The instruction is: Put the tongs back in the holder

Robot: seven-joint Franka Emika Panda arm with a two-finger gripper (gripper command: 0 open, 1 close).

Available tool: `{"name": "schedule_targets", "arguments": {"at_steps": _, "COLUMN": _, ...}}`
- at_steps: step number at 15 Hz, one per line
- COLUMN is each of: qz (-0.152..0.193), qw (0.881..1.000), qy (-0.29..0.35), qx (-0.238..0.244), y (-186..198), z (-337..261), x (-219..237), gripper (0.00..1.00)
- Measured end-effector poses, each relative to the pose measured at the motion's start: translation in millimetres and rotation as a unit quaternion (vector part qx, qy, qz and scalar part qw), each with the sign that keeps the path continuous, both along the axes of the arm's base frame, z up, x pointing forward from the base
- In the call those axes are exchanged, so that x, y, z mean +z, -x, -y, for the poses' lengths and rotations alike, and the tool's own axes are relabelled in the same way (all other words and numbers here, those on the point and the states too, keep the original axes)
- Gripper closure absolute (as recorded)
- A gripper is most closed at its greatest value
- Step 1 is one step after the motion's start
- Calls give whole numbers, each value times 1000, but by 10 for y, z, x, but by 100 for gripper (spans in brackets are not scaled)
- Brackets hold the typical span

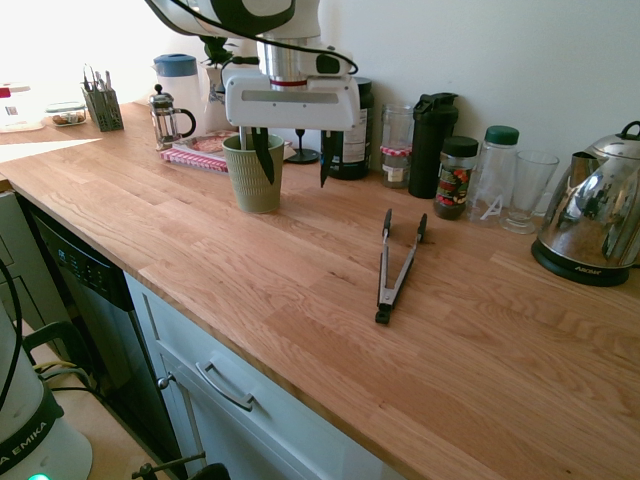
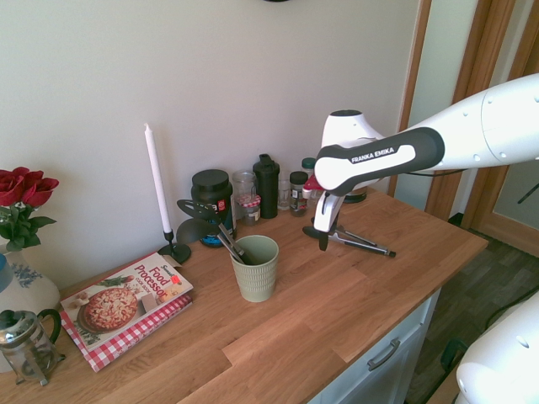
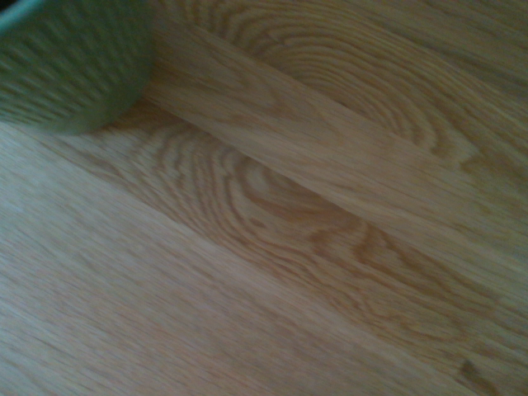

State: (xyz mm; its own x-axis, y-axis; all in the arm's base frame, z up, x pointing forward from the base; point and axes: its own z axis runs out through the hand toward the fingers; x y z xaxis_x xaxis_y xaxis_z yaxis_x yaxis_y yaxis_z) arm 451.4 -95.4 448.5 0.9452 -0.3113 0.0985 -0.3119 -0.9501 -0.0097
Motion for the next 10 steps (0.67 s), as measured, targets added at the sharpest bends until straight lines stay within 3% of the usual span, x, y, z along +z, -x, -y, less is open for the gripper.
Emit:
{"name": "schedule_targets", "arguments": {"at_steps": 4, "qz": -2, "qw": 1000, "qy": 5, "qx": -3, "y": -97, "z": 383, "x": -283, "gripper": 0}}
{"name": "schedule_targets", "arguments": {"at_steps": 10, "qz": -6, "qw": 1000, "qy": 10, "qx": -8, "y": -259, "z": 507, "x": -721, "gripper": 0}}
